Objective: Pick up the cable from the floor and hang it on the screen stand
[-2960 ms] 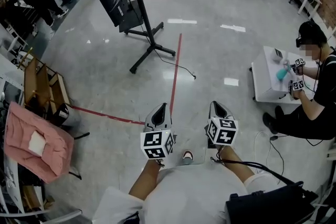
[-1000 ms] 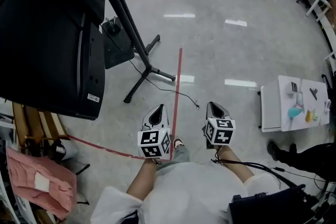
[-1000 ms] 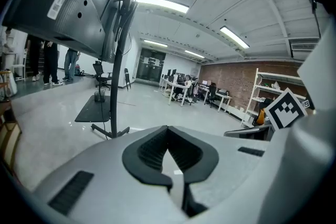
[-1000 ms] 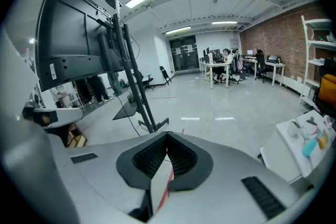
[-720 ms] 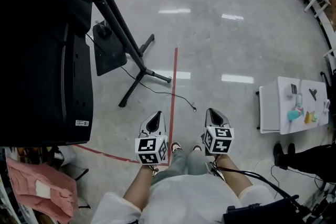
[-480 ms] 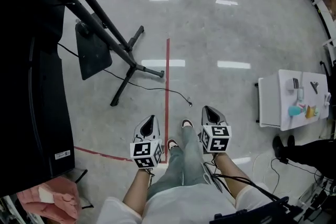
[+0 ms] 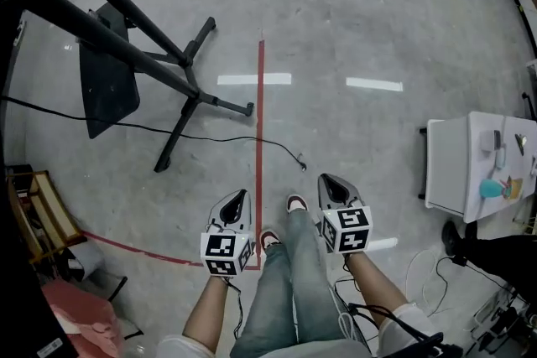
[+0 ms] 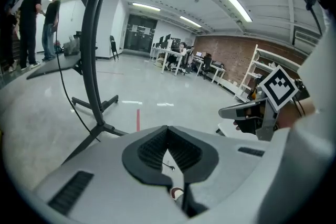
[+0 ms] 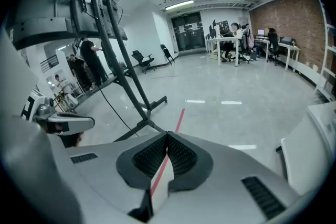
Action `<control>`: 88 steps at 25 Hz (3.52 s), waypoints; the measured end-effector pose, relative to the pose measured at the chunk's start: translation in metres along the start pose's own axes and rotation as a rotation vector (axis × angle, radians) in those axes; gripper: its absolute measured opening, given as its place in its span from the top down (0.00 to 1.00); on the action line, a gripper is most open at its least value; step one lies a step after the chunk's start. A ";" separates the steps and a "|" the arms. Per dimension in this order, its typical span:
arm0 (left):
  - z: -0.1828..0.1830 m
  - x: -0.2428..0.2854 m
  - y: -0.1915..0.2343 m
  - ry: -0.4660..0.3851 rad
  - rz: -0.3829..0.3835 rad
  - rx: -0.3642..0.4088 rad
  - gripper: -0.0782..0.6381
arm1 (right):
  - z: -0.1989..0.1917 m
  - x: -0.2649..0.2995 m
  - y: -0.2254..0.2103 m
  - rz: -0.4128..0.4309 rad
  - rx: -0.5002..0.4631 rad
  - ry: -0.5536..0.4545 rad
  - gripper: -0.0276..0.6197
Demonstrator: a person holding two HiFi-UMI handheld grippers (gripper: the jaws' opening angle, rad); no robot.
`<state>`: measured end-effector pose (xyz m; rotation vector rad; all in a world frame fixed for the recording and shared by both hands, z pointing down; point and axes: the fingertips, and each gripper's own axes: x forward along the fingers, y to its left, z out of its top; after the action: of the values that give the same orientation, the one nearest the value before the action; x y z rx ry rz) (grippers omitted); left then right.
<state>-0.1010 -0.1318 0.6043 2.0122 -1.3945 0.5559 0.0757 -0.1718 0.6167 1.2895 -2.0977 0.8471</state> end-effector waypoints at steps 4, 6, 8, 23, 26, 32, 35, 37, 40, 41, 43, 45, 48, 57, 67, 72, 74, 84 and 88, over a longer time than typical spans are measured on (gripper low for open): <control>-0.064 0.067 0.019 0.023 0.003 -0.019 0.89 | -0.062 0.070 -0.026 0.027 0.006 0.041 0.93; -0.095 0.101 0.027 0.022 0.005 -0.033 0.89 | -0.094 0.101 -0.041 0.026 -0.001 0.046 0.93; -0.126 0.130 0.040 0.026 0.013 -0.040 0.89 | -0.126 0.130 -0.054 0.020 -0.006 0.048 0.93; -0.289 0.333 0.139 0.030 -0.068 0.116 0.89 | -0.338 0.352 -0.139 0.083 -0.073 0.185 0.82; -0.304 0.363 0.152 0.027 -0.083 0.111 0.89 | -0.365 0.379 -0.144 0.101 -0.102 0.221 0.79; -0.316 0.393 0.155 0.042 -0.103 0.139 0.89 | -0.405 0.398 -0.148 0.129 -0.187 0.340 0.77; -0.317 0.393 0.156 0.060 -0.112 0.158 0.89 | -0.413 0.401 -0.144 0.127 -0.179 0.370 0.77; -0.319 0.392 0.159 0.083 -0.113 0.181 0.89 | -0.416 0.402 -0.143 0.109 -0.190 0.384 0.77; -0.322 0.394 0.162 0.110 -0.125 0.215 0.88 | -0.416 0.401 -0.147 0.080 -0.228 0.406 0.78; -0.324 0.394 0.164 0.119 -0.123 0.232 0.88 | -0.416 0.401 -0.148 0.077 -0.229 0.414 0.78; -0.327 0.395 0.171 0.146 -0.108 0.288 0.84 | -0.416 0.401 -0.148 0.080 -0.228 0.430 0.78; -0.332 0.396 0.178 0.185 -0.086 0.374 0.78 | -0.416 0.401 -0.147 0.087 -0.233 0.443 0.78; -0.337 0.400 0.194 0.279 -0.038 0.606 0.71 | -0.414 0.401 -0.148 0.097 -0.241 0.454 0.78; -0.337 0.396 0.268 0.732 0.005 1.337 0.70 | -0.413 0.399 -0.156 0.098 -0.232 0.462 0.79; -0.344 0.408 0.290 0.867 0.138 1.477 0.81 | -0.404 0.393 -0.154 0.107 -0.187 0.420 0.79; -0.337 0.404 0.283 0.832 0.125 1.438 0.85 | -0.393 0.389 -0.160 0.103 -0.128 0.378 0.79; -0.333 0.400 0.277 0.804 0.117 1.364 0.85 | -0.387 0.387 -0.160 0.111 -0.065 0.353 0.79; -0.261 0.359 0.217 0.444 0.063 0.719 0.86 | -0.291 0.370 -0.121 0.269 0.257 0.084 0.79; -0.190 0.311 0.179 0.256 0.036 0.504 0.86 | -0.216 0.330 -0.093 0.326 0.285 0.001 0.79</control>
<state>-0.1571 -0.2535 0.9875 2.1944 -1.2186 1.2356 0.0515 -0.2335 1.0166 1.0911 -2.2842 1.3256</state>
